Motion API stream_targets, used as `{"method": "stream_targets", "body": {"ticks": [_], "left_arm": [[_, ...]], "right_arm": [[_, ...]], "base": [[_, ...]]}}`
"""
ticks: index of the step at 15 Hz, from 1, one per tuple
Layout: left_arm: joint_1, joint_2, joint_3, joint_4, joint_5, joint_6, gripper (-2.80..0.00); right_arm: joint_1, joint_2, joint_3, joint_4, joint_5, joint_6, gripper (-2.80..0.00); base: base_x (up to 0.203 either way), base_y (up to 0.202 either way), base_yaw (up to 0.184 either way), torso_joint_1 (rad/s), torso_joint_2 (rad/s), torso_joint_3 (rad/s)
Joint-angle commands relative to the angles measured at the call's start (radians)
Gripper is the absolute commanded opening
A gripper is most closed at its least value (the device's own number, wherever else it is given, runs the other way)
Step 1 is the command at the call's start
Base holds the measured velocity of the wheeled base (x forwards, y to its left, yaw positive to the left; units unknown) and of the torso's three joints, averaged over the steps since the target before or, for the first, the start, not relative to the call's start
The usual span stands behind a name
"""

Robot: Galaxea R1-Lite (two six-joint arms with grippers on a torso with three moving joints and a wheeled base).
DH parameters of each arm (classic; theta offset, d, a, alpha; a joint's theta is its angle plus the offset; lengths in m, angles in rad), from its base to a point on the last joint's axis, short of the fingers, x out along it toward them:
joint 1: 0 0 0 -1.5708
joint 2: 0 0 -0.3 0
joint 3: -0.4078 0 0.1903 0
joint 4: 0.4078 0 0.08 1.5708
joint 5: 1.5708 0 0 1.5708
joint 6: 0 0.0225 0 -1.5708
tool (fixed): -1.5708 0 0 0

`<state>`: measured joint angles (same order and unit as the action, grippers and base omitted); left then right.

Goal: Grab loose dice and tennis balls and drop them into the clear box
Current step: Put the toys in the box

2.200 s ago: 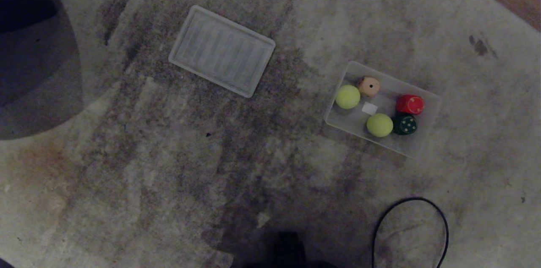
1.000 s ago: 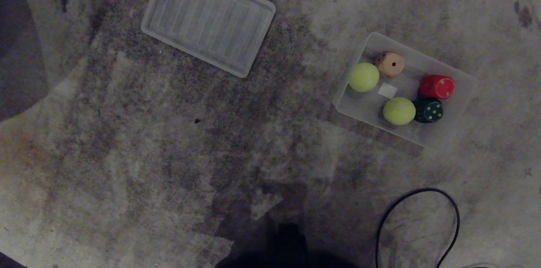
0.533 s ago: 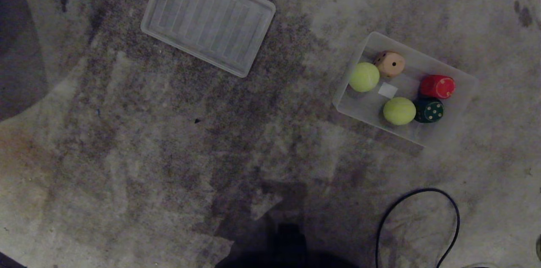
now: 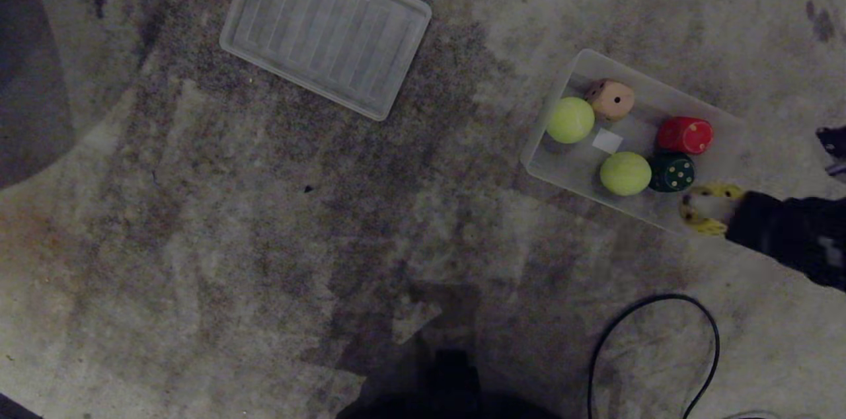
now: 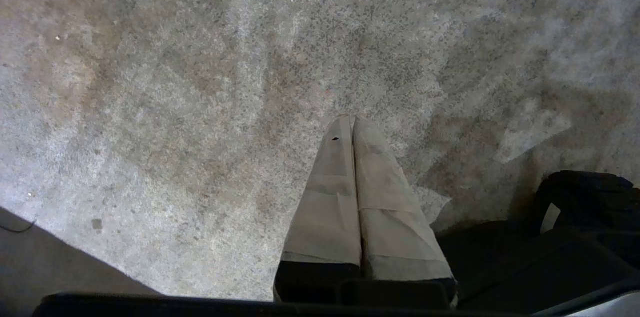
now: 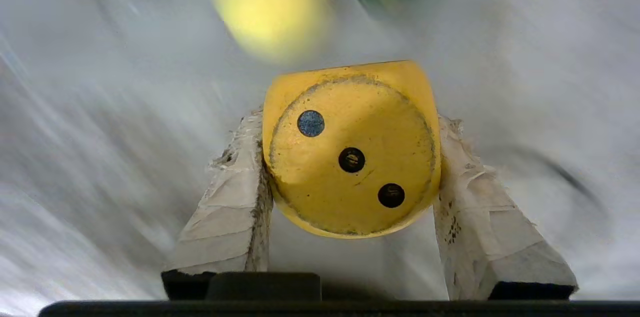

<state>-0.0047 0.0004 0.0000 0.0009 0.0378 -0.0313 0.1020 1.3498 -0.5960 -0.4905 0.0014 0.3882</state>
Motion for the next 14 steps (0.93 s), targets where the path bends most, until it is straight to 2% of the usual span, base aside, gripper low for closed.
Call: {"method": "stream_targets", "body": {"ticks": [1,2,3,5,9,13,14], "left_arm": [[0.0,0.001,0.002,0.0,0.001,-0.001,-2.8],[0.0,0.001,0.002,-0.001,0.001,-0.001,-2.8],[0.0,0.001,0.002,-0.001,0.001,-0.001,-2.8],[0.0,0.001,0.002,-0.001,0.001,-0.001,-2.8],[0.0,0.001,0.002,0.0,0.001,-0.001,-2.8],[0.0,0.001,0.002,0.0,0.001,-0.001,-2.8],[0.0,0.001,0.002,0.001,0.001,-0.001,-2.8]], "right_arm": [[0.038,0.255,-0.094,-0.232,0.007,0.045,-2.8],[0.044,0.293,-0.107,-0.319,0.009,0.052,-2.8],[0.045,0.305,-0.111,-0.391,0.012,0.056,0.0],[0.03,0.294,-0.114,-0.411,0.017,0.031,0.0],[0.019,0.24,-0.089,-0.405,0.026,-0.078,0.0],[0.021,0.098,0.024,-0.329,0.044,-0.064,0.0],[0.022,0.039,0.057,-0.295,0.051,-0.041,-2.8]], "base": [[0.0,0.0,0.0,0.0,0.0,0.0],[0.0,0.0,0.0,0.0,0.0,0.0],[0.0,0.0,0.0,0.0,0.0,0.0],[0.0,0.0,0.0,0.0,0.0,0.0],[0.0,0.0,0.0,0.0,0.0,0.0],[0.0,0.0,0.0,0.0,0.0,0.0],[0.0,0.0,0.0,0.0,0.0,0.0]]}}
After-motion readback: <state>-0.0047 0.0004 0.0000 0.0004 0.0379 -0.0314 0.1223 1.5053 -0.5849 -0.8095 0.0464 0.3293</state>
